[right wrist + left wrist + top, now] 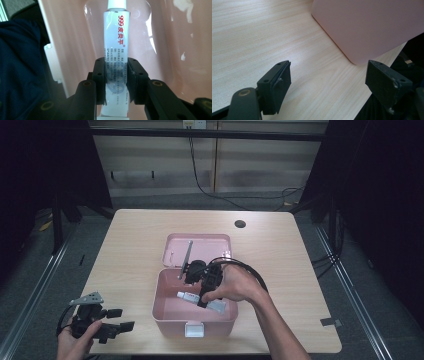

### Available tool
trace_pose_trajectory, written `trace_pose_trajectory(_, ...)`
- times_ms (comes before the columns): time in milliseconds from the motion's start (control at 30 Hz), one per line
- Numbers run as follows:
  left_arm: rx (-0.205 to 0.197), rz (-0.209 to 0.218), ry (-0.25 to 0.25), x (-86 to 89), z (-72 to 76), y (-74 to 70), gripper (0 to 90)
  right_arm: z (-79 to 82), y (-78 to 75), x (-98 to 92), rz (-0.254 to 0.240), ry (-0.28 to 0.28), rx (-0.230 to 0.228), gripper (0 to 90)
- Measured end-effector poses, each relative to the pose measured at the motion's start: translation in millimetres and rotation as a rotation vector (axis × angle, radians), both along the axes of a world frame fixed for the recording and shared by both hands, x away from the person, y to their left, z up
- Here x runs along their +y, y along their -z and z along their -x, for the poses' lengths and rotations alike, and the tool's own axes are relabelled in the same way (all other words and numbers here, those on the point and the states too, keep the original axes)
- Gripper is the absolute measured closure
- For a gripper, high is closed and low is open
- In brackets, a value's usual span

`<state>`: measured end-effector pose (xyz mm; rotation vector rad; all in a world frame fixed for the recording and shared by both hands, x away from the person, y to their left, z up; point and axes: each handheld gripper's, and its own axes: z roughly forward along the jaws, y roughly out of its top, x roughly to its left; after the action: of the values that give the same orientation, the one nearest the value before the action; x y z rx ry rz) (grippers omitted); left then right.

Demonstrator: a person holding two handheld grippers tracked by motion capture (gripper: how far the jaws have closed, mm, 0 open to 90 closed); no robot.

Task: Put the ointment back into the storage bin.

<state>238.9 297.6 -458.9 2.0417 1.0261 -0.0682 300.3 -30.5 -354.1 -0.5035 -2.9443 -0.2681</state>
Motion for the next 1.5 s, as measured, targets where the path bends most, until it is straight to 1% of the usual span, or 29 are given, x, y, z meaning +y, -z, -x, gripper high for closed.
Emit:
trace_pose_trajectory(33,0.001,0.002,0.001,0.3,-0.1,-0.1,20.4,0.1,2.6,1.1,-0.003,-0.008,0.005,70.7)
trace_pose_trajectory(67,0.001,0.004,0.002,0.6,-0.2,-0.2,20.4,0.1,6.3,2.9,0.007,-0.026,0.014,70.7)
trace_pose_trajectory(167,0.002,0.002,0.0,-0.1,-0.1,0.1,20.4,-0.1,10.7,4.1,-0.002,-0.024,0.018,70.6)
trace_pose_trajectory(200,0.002,0.001,0.0,-0.2,-0.1,0.1,20.4,-0.5,11.8,4.5,0.007,-0.023,0.02,70.6)
trace_pose_trajectory(267,0.001,0.003,0.002,-0.2,-0.2,0.0,20.4,-0.7,17.2,4.5,0.002,-0.027,0.025,70.7)
trace_pose_trajectory(300,0.001,0.002,0.001,-0.3,-0.2,0.1,20.4,-0.6,18.3,4.9,0.012,-0.032,0.03,70.7)
trace_pose_trajectory(400,0.002,0.004,0.0,-0.4,-0.1,0.1,20.4,1.5,24.6,5.4,0.011,-0.048,0.039,70.6)
trace_pose_trajectory(433,0.002,0.002,0.001,-0.3,-0.2,0.0,20.4,1.9,25.9,5.3,0.018,-0.05,0.043,70.6)
trace_pose_trajectory(500,0.002,0.003,0.003,-0.4,-0.1,0.0,20.4,2.7,30.8,4.2,0.01,-0.047,0.046,70.6)
trace_pose_trajectory(533,0.004,0.005,0.002,-0.8,-0.1,0.1,20.4,2.2,31.3,3.7,0.017,-0.056,0.049,70.6)
trace_pose_trajectory(600,0.003,0.006,0.003,-0.5,-0.5,0.0,20.4,3.3,35.4,3.4,0.011,-0.062,0.054,70.6)
trace_pose_trajectory(633,0.003,0.007,0.0,-0.5,-0.4,-0.1,20.4,3.8,36.2,3.5,0.017,-0.064,0.062,70.6)
trace_pose_trajectory(733,0.003,0.006,-0.005,0.1,-0.5,-0.1,20.2,4.3,39.7,3.2,0.022,-0.071,0.063,70.6)
trace_pose_trajectory(800,0.004,0.006,0.0,-0.5,-0.5,0.2,20.2,4.0,41.7,3.1,0.032,-0.077,0.064,70.6)
trace_pose_trajectory(867,0.003,0.003,0.003,-0.8,-0.4,0.0,20.2,4.1,43.8,3.1,0.032,-0.078,0.06,70.6)
trace_pose_trajectory(900,0.004,0.002,0.005,-0.6,-0.6,0.0,20.2,4.1,44.1,3.3,0.042,-0.085,0.065,70.6)
trace_pose_trajectory(967,0.002,0.006,0.001,-0.5,-0.5,-0.1,20.2,4.7,46.2,4.1,0.039,-0.099,0.069,70.6)
trace_pose_trajectory(1033,0.003,0.007,0.001,-0.6,-0.5,-0.1,20.1,5.6,47.5,5.1,0.046,-0.103,0.073,70.6)
trace_pose_trajectory(1067,0.002,0.005,0.004,-0.5,-0.6,0.0,20.1,5.2,48.9,5.7,0.048,-0.114,0.074,70.6)
trace_pose_trajectory(1167,0.005,0.008,-0.001,-0.8,-0.8,-0.1,20.1,4.8,52.4,6.9,0.039,-0.106,0.08,70.6)
trace_pose_trajectory(1233,0.005,0.007,0.001,-0.9,-0.8,-0.1,20.1,4.3,54.8,8.1,0.047,-0.118,0.083,70.5)
trace_pose_trajectory(1267,0.003,0.006,0.003,-0.7,-0.8,-0.1,20.1,4.9,56.0,9.2,0.051,-0.114,0.092,70.5)
trace_pose_trajectory(1333,0.003,0.009,0.003,-0.4,-0.8,-0.3,19.9,4.0,58.6,9.9,0.04,-0.121,0.092,70.4)
trace_pose_trajectory(1367,0.002,0.007,0.005,-0.2,-0.9,-0.3,19.9,4.5,59.7,10.3,0.041,-0.115,0.097,70.4)
trace_pose_trajectory(1400,0.001,0.007,0.002,-0.4,-0.7,-0.2,19.9,3.5,60.7,10.5,0.05,-0.125,0.098,70.4)
trace_pose_trajectory(1433,0.001,0.009,0.005,-0.2,-0.7,-0.3,19.9,3.9,61.2,11.1,0.055,-0.117,0.1,70.4)
trace_pose_trajectory(1500,0.002,0.011,0.004,-0.3,-0.7,-0.4,19.9,3.8,62.5,12.2,0.05,-0.127,0.108,70.4)
